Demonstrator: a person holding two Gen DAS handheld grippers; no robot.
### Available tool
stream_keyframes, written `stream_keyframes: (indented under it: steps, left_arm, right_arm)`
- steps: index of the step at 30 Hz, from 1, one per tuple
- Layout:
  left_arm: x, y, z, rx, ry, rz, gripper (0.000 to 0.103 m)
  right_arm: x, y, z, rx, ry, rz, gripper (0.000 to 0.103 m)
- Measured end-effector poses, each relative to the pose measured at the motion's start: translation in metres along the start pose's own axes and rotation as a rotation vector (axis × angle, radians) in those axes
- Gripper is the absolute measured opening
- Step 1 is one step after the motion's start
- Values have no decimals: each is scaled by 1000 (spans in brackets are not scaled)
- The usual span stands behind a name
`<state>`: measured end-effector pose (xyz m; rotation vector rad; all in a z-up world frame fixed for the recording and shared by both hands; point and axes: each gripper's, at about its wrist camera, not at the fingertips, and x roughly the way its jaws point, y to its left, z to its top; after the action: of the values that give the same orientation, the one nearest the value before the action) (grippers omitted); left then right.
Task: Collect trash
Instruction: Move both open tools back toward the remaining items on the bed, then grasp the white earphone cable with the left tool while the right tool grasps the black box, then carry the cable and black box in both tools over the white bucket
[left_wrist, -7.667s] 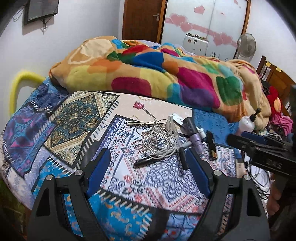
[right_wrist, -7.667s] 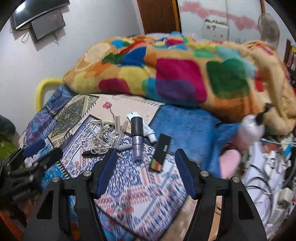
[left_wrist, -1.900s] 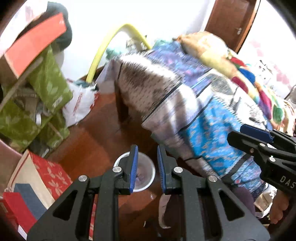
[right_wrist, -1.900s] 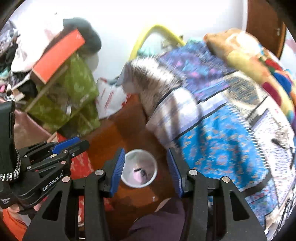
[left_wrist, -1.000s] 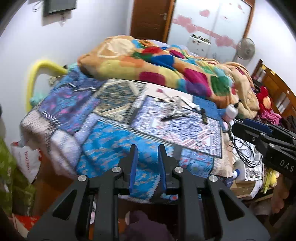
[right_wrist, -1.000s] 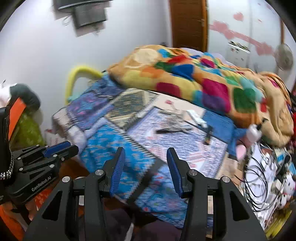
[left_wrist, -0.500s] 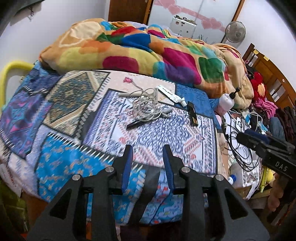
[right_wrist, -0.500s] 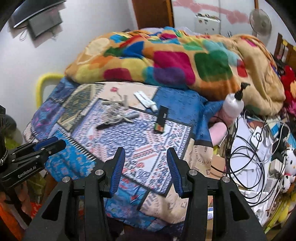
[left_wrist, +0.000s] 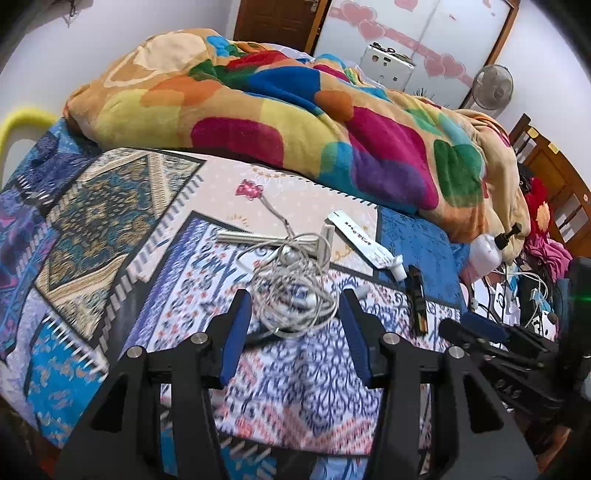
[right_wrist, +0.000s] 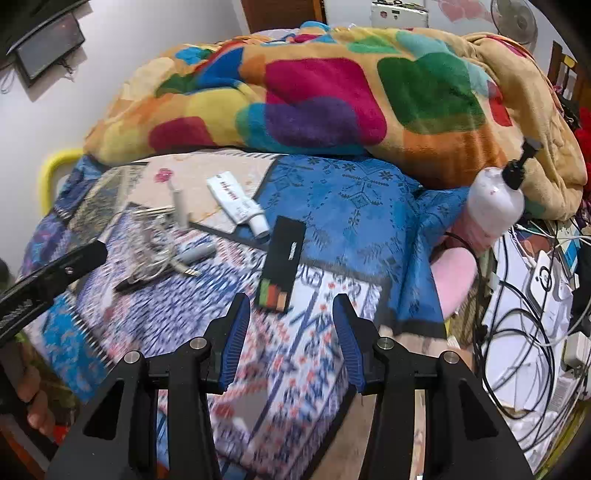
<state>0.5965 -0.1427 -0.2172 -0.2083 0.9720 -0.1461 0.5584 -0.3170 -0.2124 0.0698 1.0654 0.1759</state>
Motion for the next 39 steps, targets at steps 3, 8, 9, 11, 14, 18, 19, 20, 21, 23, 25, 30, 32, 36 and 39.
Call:
stream_keyframes:
  steps: [3,8,9,11,14,18,19,20,21,23,25,30,32,36,39]
  left_arm:
    - [17,-4,5,16,12,-9,49]
    - [34,-9,7,64,-6,54,49]
    - [37,-9,6,69,-12,62,49]
    - [43,-8,5,76,-6,58,49]
    - [51,-6,3,72,13,42,48]
    - [50,-3,2,61,-17,28,35]
    - [50,-2,2,57,-16,19,30]
    - [50,0,2,53,-11,5,23]
    - [49,0,2,50,-10,-3,21]
    - [44,-1,3,55,-13,-12,10]
    - [36,-3,4,75,-27,-7,7]
    - [11,-8,7,92,-58,-20,4]
    - [0,-10,8,95,-72,-24,4]
    - [-24,-16,11,103,-102,-31,4]
    - [-46,-21,12,110,-128,-33,4]
  right_arm:
    - [15,0,5,16,-1,6,43]
    - [31,4,10,26,-14,16,43]
    - [32,6,10,20,-31,10,43]
    - [33,10,8,3,-51,-9,41]
    - [35,18,6,-38,-74,-60,31]
    - [37,17,8,-33,-82,-69,24]
    - [36,11,9,-14,-72,-46,23]
    - [36,11,9,-14,-72,-46,23]
    - [35,8,10,-2,-66,-28,23]
    - [34,4,10,20,-53,-2,23]
    - [31,1,9,37,-45,11,23]
    - [14,3,5,38,-63,7,23]
    - [2,4,5,35,-77,9,23]
    - [-17,13,7,21,-106,5,23]
    - [-35,17,7,13,-125,9,23]
